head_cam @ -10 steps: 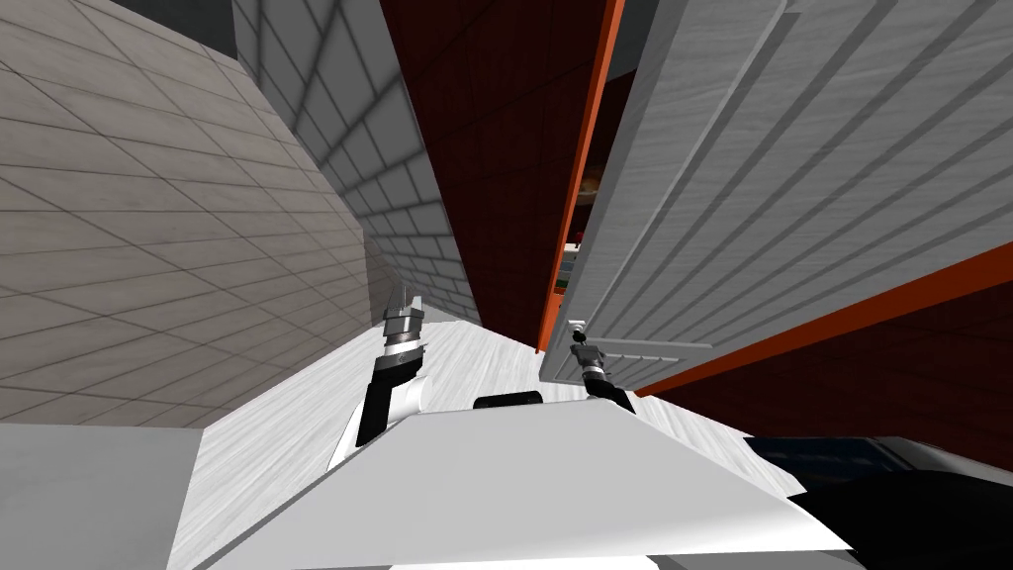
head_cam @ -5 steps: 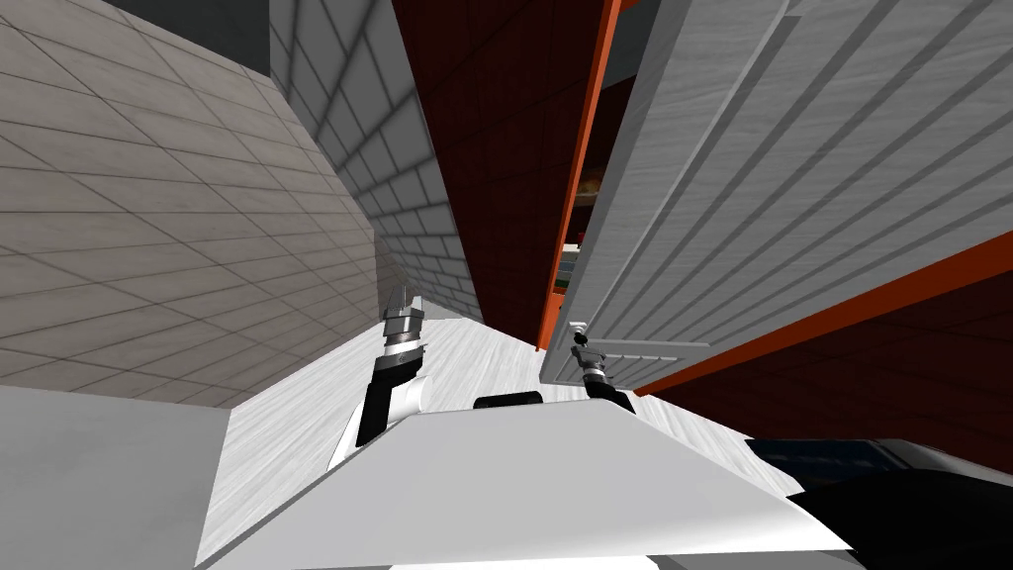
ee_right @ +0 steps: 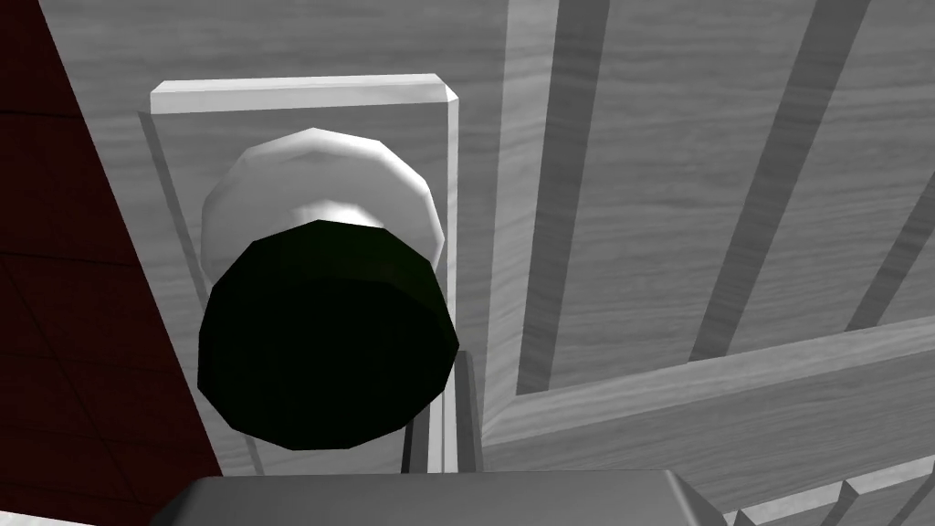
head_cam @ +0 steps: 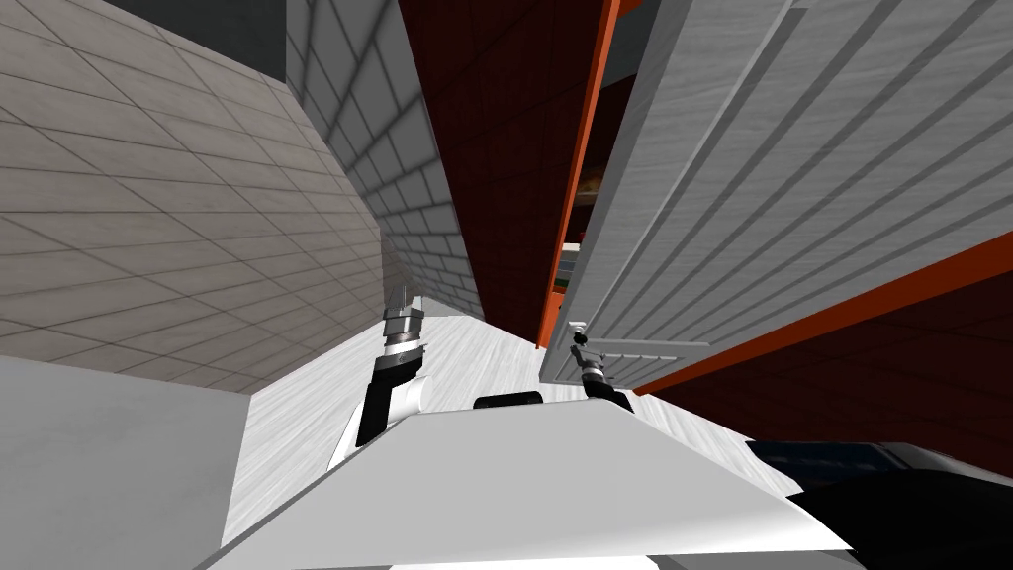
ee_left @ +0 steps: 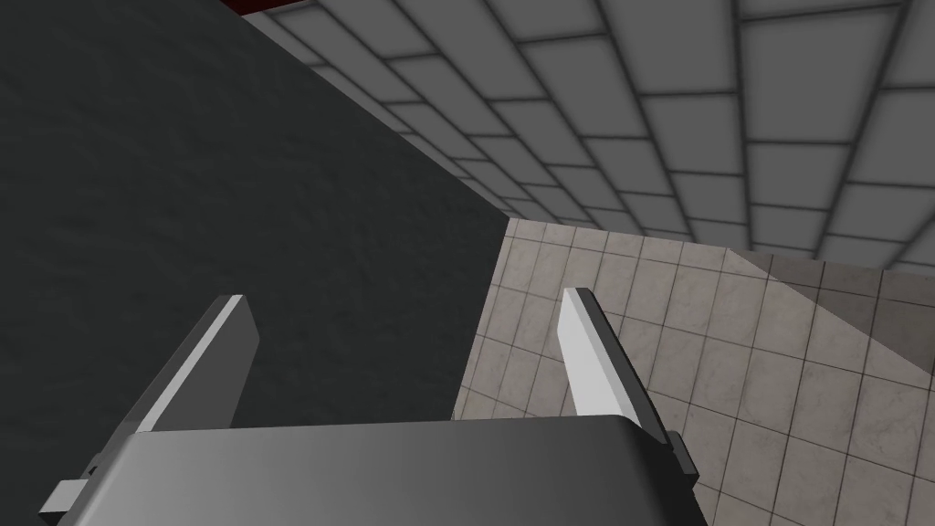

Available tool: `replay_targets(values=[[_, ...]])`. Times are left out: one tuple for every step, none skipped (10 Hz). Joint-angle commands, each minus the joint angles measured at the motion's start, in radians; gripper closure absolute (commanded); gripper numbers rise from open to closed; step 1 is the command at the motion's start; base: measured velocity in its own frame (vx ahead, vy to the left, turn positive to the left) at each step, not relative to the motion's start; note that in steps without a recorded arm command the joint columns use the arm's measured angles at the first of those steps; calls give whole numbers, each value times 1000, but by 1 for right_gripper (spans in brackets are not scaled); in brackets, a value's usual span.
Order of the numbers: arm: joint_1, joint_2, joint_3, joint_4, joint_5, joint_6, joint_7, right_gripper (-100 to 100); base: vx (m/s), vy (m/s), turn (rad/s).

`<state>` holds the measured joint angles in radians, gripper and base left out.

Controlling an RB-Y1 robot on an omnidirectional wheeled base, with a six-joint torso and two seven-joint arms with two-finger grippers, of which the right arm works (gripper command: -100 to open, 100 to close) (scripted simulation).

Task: Pull the door open

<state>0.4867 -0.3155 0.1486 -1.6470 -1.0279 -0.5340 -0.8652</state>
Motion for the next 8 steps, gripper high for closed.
replay_targets(values=[[0,0,0,0,0,0,0,-100,-20,-34,-33],[33,-21,-12,-27,-28,20,-4,-100,35,-6,-89],[43,-27,-15,-39,-37,27,-4,-100,61,43,-69],[53,-34,-18,-51,-46,34,-4,-100,62,42,-29],[53,-34,-18,-51,-46,34,-4,-100,37,25,0],[63,-41,-22,-64,-55,41,-4,-100,30,23,1],[74,-48,-25,-76,-64,48,-4,-100,41,18,-24],[84,-55,-28,-89,-73,55,-4,-100,45,11,-39]])
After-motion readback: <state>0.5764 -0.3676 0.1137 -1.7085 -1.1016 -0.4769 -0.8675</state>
